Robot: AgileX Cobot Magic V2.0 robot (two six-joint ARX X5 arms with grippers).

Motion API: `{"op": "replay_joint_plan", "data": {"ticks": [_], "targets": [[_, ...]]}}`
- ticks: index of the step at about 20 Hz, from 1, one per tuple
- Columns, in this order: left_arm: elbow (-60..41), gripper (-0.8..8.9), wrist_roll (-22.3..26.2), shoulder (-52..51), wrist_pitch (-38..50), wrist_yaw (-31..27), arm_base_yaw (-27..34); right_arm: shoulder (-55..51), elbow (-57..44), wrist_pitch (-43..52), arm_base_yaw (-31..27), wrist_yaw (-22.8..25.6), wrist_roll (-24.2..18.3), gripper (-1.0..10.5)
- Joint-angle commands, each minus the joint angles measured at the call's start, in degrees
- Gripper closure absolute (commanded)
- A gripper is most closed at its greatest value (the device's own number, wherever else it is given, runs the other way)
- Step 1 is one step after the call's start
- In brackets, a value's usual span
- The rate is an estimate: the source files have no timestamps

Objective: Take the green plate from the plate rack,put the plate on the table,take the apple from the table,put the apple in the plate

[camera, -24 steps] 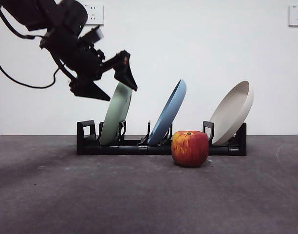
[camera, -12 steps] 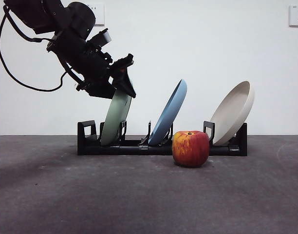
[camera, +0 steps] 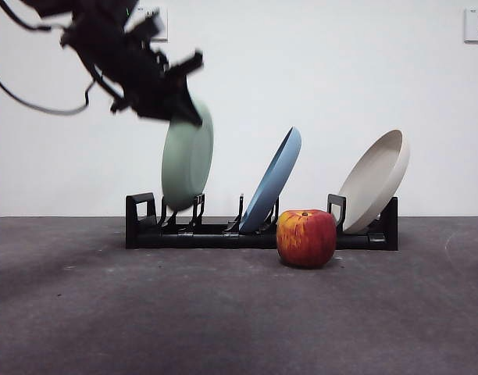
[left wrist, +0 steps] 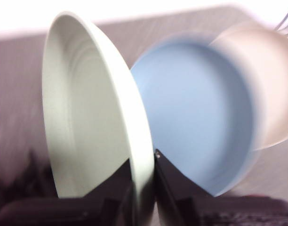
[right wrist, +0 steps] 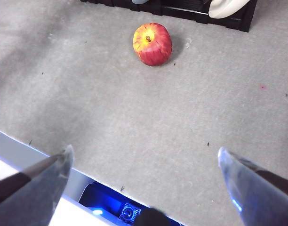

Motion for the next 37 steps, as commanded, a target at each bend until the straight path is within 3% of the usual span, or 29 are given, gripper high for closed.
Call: {"op": "replay_joint_plan", "data": {"ticks": [1,6,9,11,15,18,21,24,30,33,37], "targets": [[0.0,8.22,0.2,-3.2,1.1,1.7,-0.6,0.0,0.1,0.4,0.2,-0.1,0.1,2.9],[0.0,8.22,0.9,-11.8,-5.2,1.7,-0.8,0.0,0.1,0.4,0.2,-0.1,0.1,2.9],[0.0,8.22,5.7,-19.2,-14.8,0.0,-3.3,0.0,0.1,0.4,0.2,-0.1,0.1,2.9],[0.0,8.22,10.9,-23.6,-22.8,-6.4,-6.5,0.0,0.1,0.4,0.2,-0.1,0.1,2.9],[0.0,8.21,17.4,-27.5,-36.2,-29.0,-19.3,0.0,0.1,0.4,0.2,-0.2,0.1,2.9],[-0.4,8.19,17.2,-26.7,-41.9,-35.5,-27.8,0.0,0.1,0.4,0.2,-0.2,0.1,2.9],[-4.5,8.19,17.1,-24.5,-41.8,-46.4,-37.4,0.0,0.1,0.4,0.2,-0.2,0.1,2.9],[-12.6,8.19,16.9,-22.5,-37.4,-46.9,-41.4,0.0,0.1,0.4,0.2,-0.2,0.2,2.9],[-26.2,8.19,18.8,-15.8,-23.6,-54.1,-47.0,0.0,0.1,0.4,0.2,-0.2,0.2,2.9],[-28.9,8.19,20.5,-11.1,-16.5,-56.5,-48.0,0.0,0.1,0.4,0.2,-3.1,0.2,2.9],[-29.3,8.20,20.4,-4.5,-13.8,-56.5,-48.2,0.0,0.1,0.4,0.2,-4.2,0.1,2.9]]}}
